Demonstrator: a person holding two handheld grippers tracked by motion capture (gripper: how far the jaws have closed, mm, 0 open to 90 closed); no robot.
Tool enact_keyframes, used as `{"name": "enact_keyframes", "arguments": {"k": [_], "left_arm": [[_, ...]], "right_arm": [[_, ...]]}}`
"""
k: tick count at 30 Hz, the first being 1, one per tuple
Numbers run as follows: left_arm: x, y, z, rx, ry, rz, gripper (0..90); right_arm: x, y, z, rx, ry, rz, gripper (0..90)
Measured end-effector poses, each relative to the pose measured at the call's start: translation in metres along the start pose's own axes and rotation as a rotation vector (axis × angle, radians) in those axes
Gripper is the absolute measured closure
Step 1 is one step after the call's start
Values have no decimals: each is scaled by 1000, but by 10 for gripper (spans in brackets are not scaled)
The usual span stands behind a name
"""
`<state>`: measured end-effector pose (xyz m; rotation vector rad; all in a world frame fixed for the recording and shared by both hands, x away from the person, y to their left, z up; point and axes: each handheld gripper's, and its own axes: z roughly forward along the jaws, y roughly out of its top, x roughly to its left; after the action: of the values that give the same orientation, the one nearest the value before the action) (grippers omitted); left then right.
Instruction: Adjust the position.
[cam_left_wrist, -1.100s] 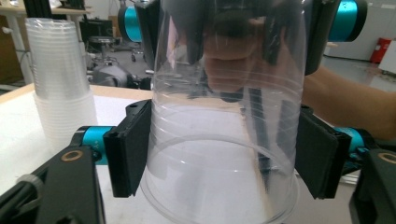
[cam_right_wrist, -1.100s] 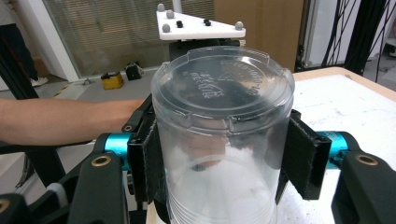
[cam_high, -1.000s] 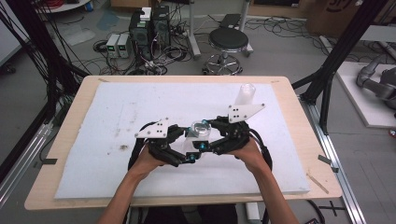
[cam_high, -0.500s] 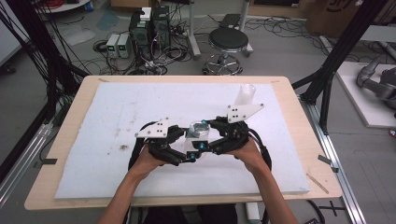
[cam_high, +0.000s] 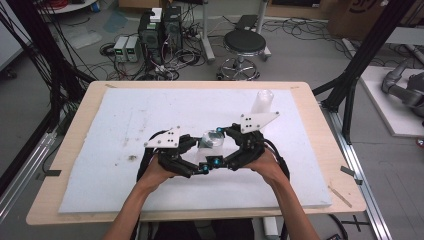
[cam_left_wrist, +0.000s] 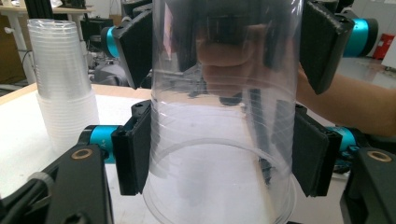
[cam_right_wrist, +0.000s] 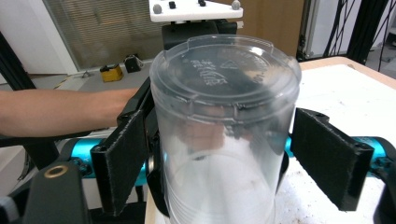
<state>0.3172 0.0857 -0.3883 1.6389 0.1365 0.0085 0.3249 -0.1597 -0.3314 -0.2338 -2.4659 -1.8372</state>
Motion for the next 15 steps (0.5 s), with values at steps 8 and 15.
{"name": "enact_keyframes", "arguments": {"k": [8, 15], "left_arm": [[-1, 9, -18, 108, 38, 26, 323], [0, 22, -28, 278, 43, 57, 324]], "right_arm": [[1, 1, -9, 27, -20, 0, 163], [3, 2, -15, 104, -50, -8, 163]]}}
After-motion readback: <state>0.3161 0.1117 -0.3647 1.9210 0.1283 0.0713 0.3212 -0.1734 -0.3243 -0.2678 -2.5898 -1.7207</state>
